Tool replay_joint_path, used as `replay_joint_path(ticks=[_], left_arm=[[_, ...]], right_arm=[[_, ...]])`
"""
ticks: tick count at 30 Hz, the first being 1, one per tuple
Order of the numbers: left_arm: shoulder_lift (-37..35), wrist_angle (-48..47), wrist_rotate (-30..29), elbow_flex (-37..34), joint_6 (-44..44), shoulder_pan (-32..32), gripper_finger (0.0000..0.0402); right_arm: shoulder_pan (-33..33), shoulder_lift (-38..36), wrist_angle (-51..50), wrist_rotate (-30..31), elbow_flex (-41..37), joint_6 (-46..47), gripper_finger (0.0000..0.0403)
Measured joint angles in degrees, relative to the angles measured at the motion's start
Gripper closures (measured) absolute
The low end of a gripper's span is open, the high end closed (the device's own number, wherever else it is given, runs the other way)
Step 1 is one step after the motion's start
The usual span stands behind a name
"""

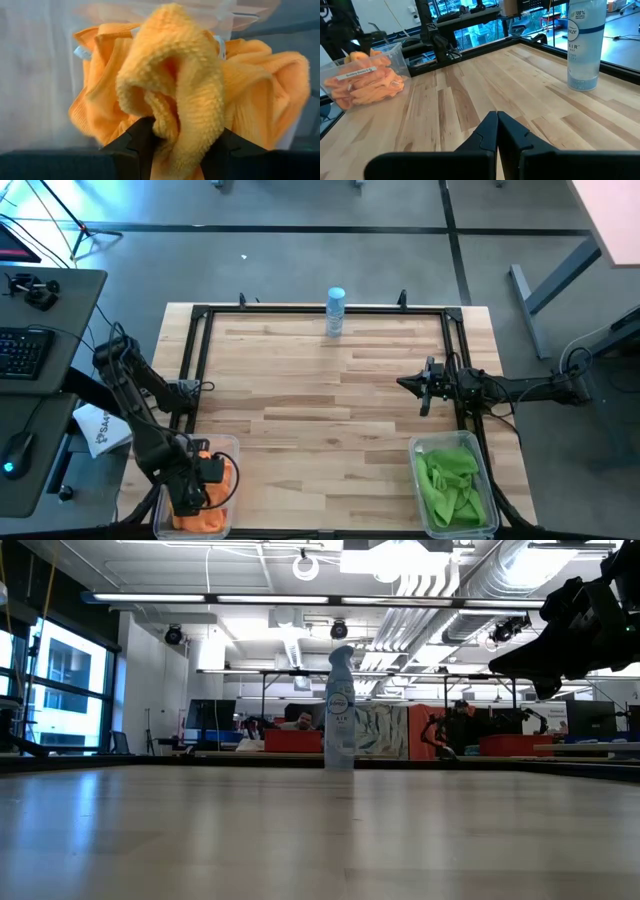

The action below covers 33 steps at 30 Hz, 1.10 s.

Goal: Sort microfiber towel by color & place in baskets
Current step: Put the orange microfiber cloth into the left transparent bin, then return to Home Position

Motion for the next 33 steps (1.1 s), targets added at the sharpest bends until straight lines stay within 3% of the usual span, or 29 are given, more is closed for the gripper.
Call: replay_joint_path(ticks=[16,24,27,33], left_arm=[[0.0,-14.2,7.0,13.6,-1.1,0.0,0.0287],[0.0,-19.1,6.7,16.7,-2.2,0.0,0.0287],[0.0,-21.7,2.3,16.7,-0.6,0.0,0.0287],[-0.7,-25.6,-21.0,16.6,6.0,1.4,0.0299]], right_arm=[[0.0,0.0,0.0,-0.1,0.0,0.0,0.0403],[0.0,0.0,0.0,-0.2,0.0,0.0,0.0403],[0.0,0.0,0.0,-0.2,0.0,0.0,0.0403],[0.0,0.0,0.0,-0.2,0.0,0.1,0.0403]])
